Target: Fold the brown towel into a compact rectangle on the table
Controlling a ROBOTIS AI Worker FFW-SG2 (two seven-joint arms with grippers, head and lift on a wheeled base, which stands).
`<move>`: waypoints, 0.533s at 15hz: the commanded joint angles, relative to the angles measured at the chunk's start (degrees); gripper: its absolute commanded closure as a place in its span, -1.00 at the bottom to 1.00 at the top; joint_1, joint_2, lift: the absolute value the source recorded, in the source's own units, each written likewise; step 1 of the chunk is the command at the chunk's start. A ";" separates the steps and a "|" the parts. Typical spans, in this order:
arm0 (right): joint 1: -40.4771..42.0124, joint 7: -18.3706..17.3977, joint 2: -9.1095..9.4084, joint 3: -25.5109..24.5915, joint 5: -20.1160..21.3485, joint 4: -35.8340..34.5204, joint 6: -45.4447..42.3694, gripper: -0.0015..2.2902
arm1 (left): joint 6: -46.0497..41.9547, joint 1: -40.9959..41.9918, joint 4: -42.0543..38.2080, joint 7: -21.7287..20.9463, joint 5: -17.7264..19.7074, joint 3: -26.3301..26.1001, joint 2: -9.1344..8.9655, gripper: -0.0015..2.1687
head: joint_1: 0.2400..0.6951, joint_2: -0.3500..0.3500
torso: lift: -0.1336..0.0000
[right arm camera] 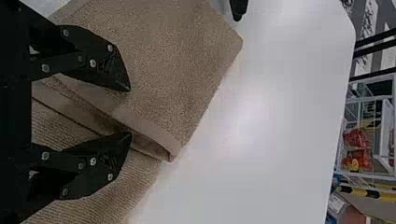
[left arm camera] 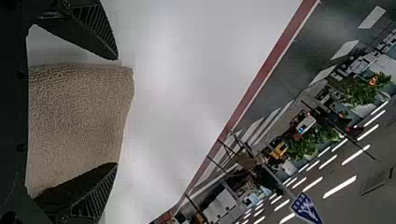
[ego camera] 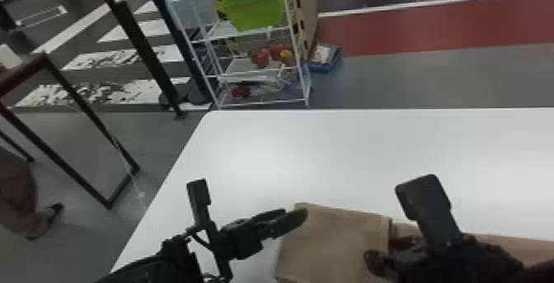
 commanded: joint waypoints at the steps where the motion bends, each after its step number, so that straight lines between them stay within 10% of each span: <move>1: -0.67 0.71 0.05 -2.24 -2.22 2.06 -3.94 -0.43 | 0.06 0.26 -0.46 -0.02 -0.02 -0.03 -0.03 -0.93 | 1.00 1.00 | -0.83; 8: -0.05 1.76 0.05 -2.76 -3.72 -2.51 2.74 -0.43 | -0.11 1.23 -3.36 -0.02 0.07 1.02 0.06 -0.93 | 1.00 1.00 | -0.83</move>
